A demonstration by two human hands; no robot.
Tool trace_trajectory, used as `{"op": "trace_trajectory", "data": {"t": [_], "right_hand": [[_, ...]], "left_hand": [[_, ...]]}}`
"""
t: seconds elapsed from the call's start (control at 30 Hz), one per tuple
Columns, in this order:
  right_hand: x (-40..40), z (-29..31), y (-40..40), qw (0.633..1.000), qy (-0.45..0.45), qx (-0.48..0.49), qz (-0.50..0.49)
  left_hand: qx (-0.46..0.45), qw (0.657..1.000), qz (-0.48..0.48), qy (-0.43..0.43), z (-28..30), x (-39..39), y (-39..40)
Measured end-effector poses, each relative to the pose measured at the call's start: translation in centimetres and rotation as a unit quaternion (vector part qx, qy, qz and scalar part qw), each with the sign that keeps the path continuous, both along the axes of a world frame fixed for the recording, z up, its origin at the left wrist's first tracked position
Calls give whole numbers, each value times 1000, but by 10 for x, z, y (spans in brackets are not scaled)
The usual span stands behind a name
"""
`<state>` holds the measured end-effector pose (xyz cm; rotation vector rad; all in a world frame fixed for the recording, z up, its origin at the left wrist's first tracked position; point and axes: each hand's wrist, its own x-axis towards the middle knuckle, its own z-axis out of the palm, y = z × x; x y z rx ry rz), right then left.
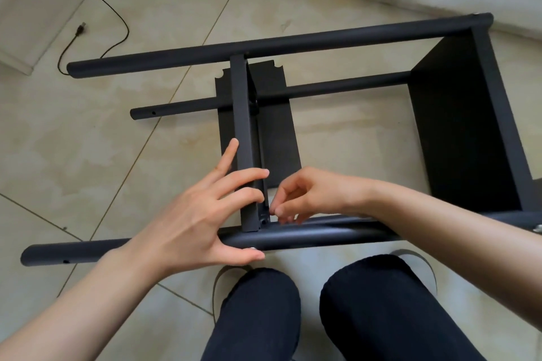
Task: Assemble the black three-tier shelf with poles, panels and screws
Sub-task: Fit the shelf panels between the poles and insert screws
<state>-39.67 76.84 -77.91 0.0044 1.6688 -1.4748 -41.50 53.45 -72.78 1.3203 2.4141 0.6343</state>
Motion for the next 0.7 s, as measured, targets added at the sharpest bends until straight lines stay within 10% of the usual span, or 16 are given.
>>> {"op": "trace_trajectory", "data": {"t": [0.7], "right_hand": [[-13, -11, -25, 966, -210, -153, 16]], "left_hand": [[8, 1000, 13, -1, -1, 1, 0]]}}
